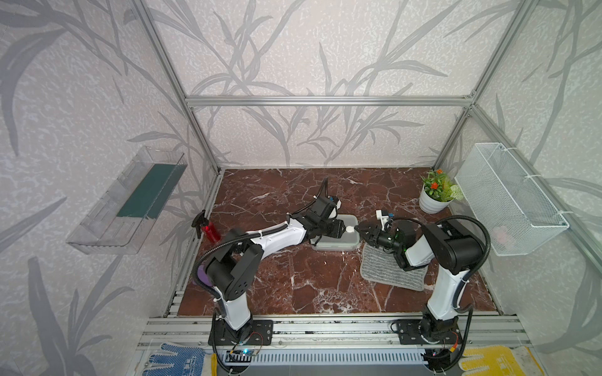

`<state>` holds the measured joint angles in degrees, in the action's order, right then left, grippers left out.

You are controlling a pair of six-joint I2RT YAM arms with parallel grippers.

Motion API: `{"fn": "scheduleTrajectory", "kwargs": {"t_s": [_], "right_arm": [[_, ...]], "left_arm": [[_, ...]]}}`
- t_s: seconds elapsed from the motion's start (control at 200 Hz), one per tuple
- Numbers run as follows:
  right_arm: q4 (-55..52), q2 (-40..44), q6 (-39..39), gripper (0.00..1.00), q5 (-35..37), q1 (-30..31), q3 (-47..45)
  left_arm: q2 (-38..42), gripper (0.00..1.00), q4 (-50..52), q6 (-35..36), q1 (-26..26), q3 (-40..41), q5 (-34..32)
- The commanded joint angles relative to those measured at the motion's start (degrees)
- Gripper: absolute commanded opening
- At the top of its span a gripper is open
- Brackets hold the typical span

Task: Wipe the insides of the lunch boxes
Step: Open the fastener of the lunch box.

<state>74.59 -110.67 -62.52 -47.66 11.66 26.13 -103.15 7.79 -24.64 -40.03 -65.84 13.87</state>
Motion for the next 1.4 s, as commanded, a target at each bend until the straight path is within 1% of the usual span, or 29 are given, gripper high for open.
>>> {"fn": "scheduleTrajectory", "kwargs": {"t_s": [0.0,0.02,0.085,0.12,0.135,0.16,0.165,0.215,0.3,0.535,0.625,0.695,0.815,0.845,0.915,1.045,1.27,1.395], "right_arm": [[5.7,1.1,-0.2,0.39,-4.1,0.7,2.7],[5.7,1.2,-0.2,0.38,-4.1,0.6,2.7],[5.7,1.4,-0.2,0.30,-4.2,0.6,2.5],[5.7,1.5,-0.2,0.25,-4.1,0.6,2.4],[5.7,1.4,-0.2,0.21,-4.1,0.6,2.3],[5.8,1.4,-0.1,0.19,-4.2,0.6,2.3],[5.7,1.4,0.0,0.17,-4.2,0.6,2.3],[5.7,1.5,-0.1,0.10,-3.9,0.6,2.0],[5.7,1.9,-0.1,0.00,-3.8,0.6,1.7],[4.8,4.1,0.2,0.00,-2.1,0.6,0.6],[0.5,5.9,2.4,0.00,-0.9,0.9,0.2],[-5.1,7.9,5.1,0.00,0.5,1.2,0.1],[-15.7,12.5,10.0,0.00,2.9,1.9,0.5],[-18.3,15.0,11.4,0.00,3.6,2.0,0.6],[-22.8,17.4,13.5,0.00,4.8,2.1,1.1],[-26.7,19.5,15.2,0.00,6.3,2.4,1.3],[-31.5,20.3,16.7,0.00,9.6,4.1,2.4],[-35.4,21.4,17.8,0.00,10.1,4.2,2.8]], "left_arm": [[-8.9,0.50,17.7,-0.8,0.6,5.9,-1.7],[-9.0,0.50,17.7,-0.8,0.5,5.9,-1.7],[-9.3,0.50,17.7,-0.5,0.6,5.8,-1.7],[-9.5,0.50,17.7,-0.4,0.6,5.7,-1.7],[-9.5,0.50,17.8,-0.4,0.5,5.7,-1.7],[-9.6,0.50,17.8,-0.3,0.5,5.7,-1.7],[-9.6,0.50,17.8,-0.4,0.5,5.7,-1.7],[-9.8,0.50,17.7,-0.3,0.5,5.8,-1.7],[-9.8,0.50,17.8,-0.3,0.6,6.0,-1.7],[-9.7,0.50,18.1,-0.4,0.6,5.9,-1.7],[-9.7,0.50,18.3,-0.3,0.6,5.6,-1.7],[-9.7,0.50,18.7,-0.1,0.5,5.5,-1.8],[-9.6,0.50,18.9,-0.3,0.5,5.5,-1.8],[-9.7,0.50,18.8,-0.3,0.6,5.5,-1.9],[-9.7,0.50,18.7,-0.4,0.5,5.5,-1.8],[-9.9,0.50,18.7,-0.4,0.5,5.4,-1.6],[-9.8,0.50,18.8,-0.4,0.6,5.4,-1.6],[-9.6,0.50,18.7,-0.5,0.6,5.6,-1.8]]}}
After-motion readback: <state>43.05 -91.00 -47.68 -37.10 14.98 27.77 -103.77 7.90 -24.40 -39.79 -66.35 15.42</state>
